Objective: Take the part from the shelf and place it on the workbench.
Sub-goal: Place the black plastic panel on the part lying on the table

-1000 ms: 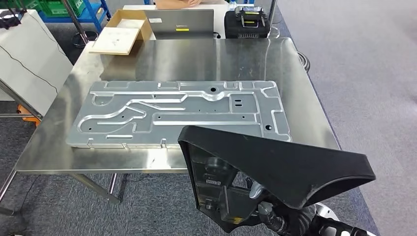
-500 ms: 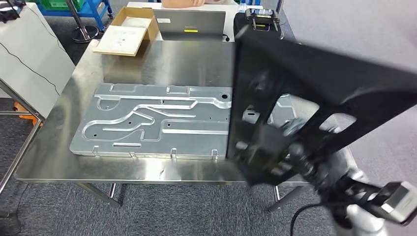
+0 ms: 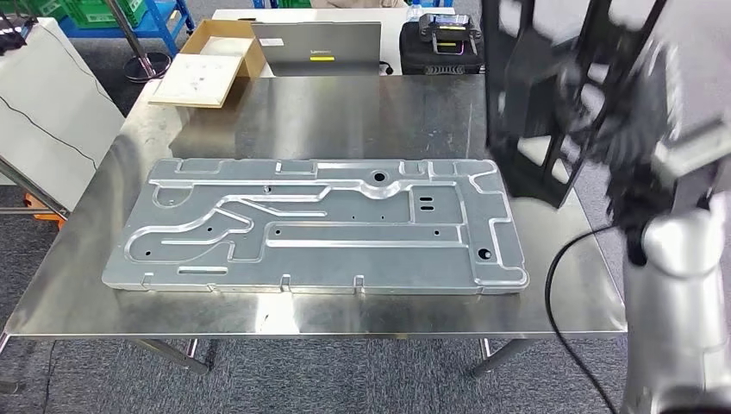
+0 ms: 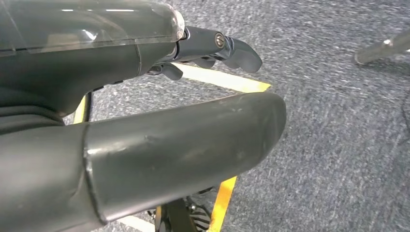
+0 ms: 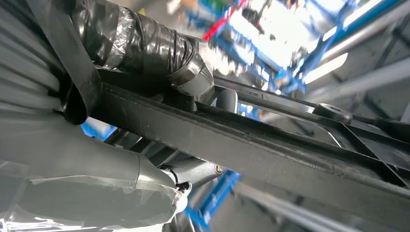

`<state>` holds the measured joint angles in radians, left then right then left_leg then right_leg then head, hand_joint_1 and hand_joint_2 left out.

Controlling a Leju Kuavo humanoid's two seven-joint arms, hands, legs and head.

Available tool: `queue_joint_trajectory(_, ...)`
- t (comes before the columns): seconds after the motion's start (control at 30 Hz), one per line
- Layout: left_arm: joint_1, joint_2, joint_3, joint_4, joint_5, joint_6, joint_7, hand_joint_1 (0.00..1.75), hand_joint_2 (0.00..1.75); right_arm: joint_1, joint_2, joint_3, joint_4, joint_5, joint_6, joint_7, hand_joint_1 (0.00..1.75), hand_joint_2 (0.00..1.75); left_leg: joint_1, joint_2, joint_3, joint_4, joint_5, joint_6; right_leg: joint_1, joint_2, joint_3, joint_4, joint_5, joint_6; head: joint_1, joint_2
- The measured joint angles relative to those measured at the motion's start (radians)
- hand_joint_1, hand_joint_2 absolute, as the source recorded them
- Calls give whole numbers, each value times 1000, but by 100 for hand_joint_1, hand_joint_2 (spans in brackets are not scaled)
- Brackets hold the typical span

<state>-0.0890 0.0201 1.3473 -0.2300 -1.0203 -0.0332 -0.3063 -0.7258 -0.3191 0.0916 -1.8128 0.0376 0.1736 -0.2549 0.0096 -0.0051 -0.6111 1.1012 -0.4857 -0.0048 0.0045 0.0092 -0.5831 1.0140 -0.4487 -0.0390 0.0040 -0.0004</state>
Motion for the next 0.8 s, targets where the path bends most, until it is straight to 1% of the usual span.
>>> queue_joint_trajectory(0.03, -2, 1, -4, 0, -4, -2, 0, 0, 0, -52, 2, 7, 26, 19, -5, 16, 175, 175, -3, 1, 17, -54, 21, 6, 0, -1, 1, 1, -2, 3, 0, 0)
queue_joint_trajectory(0.07, -3, 3, -8, 0, -8, -3, 0, 0, 0, -101, 5, 17, 53, 46, -10, 35, 175, 175, -6, 1, 26, -85, 35, 13, 1, -2, 0, 1, -3, 7, 0, 0)
queue_joint_trajectory(0.1, -3, 5, -11, 0, -11, -4, 1, 0, 0, -145, 9, 33, 82, 85, -15, 56, 175, 175, -9, 1, 26, -93, 32, 18, 1, -2, -2, 1, -4, 11, 0, 0)
queue_joint_trajectory(0.13, -4, 5, -15, 0, -14, -5, 2, 0, 0, -184, 14, 54, 114, 138, -20, 79, 175, 175, -8, 1, 28, -100, 36, 23, 1, -1, -3, 0, -4, 16, 0, 0)
queue_joint_trajectory(0.2, -7, 6, -20, 0, -19, -8, 2, 0, 0, -244, 29, 111, 191, 268, -27, 111, 175, 175, -1, 3, 36, -112, 48, 32, 3, -2, -5, 10, -15, 27, 0, 0)
queue_joint_trajectory(0.23, -10, 5, -23, 0, -22, -10, 2, 0, 0, -267, 39, 146, 237, 340, -31, 118, 175, 175, 3, 5, 40, -120, 52, 36, 3, -3, -17, 37, -31, 32, 0, 0)
queue_joint_trajectory(0.27, -12, 5, -27, 0, -24, -12, 2, 0, 0, -284, 51, 187, 289, 410, -38, 122, 175, 175, 5, 6, 44, -124, 54, 38, 0, -3, -40, 85, -56, 36, 0, 0)
queue_joint_trajectory(0.33, -17, 3, -34, 0, -27, -16, 2, 0, 0, -301, 82, 278, 409, 535, -55, 125, 175, 175, 6, 6, 46, -125, 53, 39, -9, -4, -109, 215, -105, 45, 0, 0)
queue_joint_trajectory(0.37, -19, 3, -37, 0, -27, -18, 2, 0, 0, -302, 102, 325, 475, 585, -62, 127, 175, 175, 7, 7, 47, -124, 52, 38, -14, -4, -138, 262, -113, 49, 1, 0)
queue_joint_trajectory(0.4, -19, 2, -39, 0, -27, -20, 2, 0, 0, -301, 122, 370, 538, 624, -66, 128, 175, 175, 8, 6, 48, -122, 49, 36, -18, -5, -152, 274, -101, 52, 1, 0)
queue_joint_trajectory(0.43, -20, 1, -40, 0, -27, -23, 2, 0, 0, -300, 142, 410, 596, 650, -68, 128, 175, 175, 10, 5, 49, -120, 46, 33, -23, -6, -146, 247, -71, 55, 0, 0)
queue_joint_trajectory(0.47, -20, 0, -41, 0, -27, -25, 2, 0, 0, -300, 162, 444, 647, 667, -72, 128, 175, 175, 13, 3, 51, -116, 42, 29, -26, -7, -124, 186, -29, 57, 0, 0)
queue_joint_trajectory(0.5, -19, 0, -41, 0, -27, -26, 2, 0, 0, -300, 179, 470, 689, 675, -78, 127, 175, 175, 15, 1, 52, -113, 37, 23, -28, -8, -97, 121, 6, 59, 0, 0)
queue_joint_trajectory(0.53, -20, 0, -41, 0, -27, -27, 2, 0, 0, -304, 195, 489, 726, 680, -84, 127, 175, 175, 15, -1, 51, -108, 32, 17, -27, -8, -73, 65, 29, 59, 0, 0)
queue_joint_trajectory(0.57, -19, -1, -42, 0, -27, -27, 1, 0, 0, -307, 208, 503, 757, 682, -89, 126, 175, 175, 15, -3, 49, -105, 29, 11, -24, -8, -60, 31, 36, 56, 0, 0)
queue_joint_trajectory(0.63, -17, -2, -42, 0, -27, -27, 1, 0, 0, -313, 228, 521, 803, 684, -94, 125, 175, 175, 14, -5, 47, -108, 29, -2, -16, -7, -52, 10, 29, 44, 0, 0)
queue_joint_trajectory(0.7, -14, -3, -42, 0, -27, -27, 1, 0, 0, -319, 239, 533, 832, 685, -94, 125, 175, 175, 18, -4, 49, -112, 23, -12, -17, -7, -41, -4, 31, 29, 0, 0)
queue_joint_trajectory(0.73, -13, -3, -42, 0, -27, -27, 1, 0, 0, -324, 245, 538, 843, 687, -89, 126, 175, 175, 19, -3, 41, -92, 9, -16, -19, -8, -36, -12, 32, 21, 0, 0)
queue_joint_trajectory(0.77, -13, -3, -42, 0, -28, -27, 1, 0, 0, -331, 251, 545, 853, 693, -80, 129, 175, 175, 20, -2, 21, -50, -14, -19, -21, -8, -32, -16, 33, 14, 0, 0)
queue_joint_trajectory(0.8, -13, -3, -42, 0, -28, -27, 1, 0, 0, -337, 260, 554, 865, 702, -65, 134, 175, 175, 20, -1, -10, 15, -42, -22, -20, -7, -30, -17, 32, 9, 0, 0)
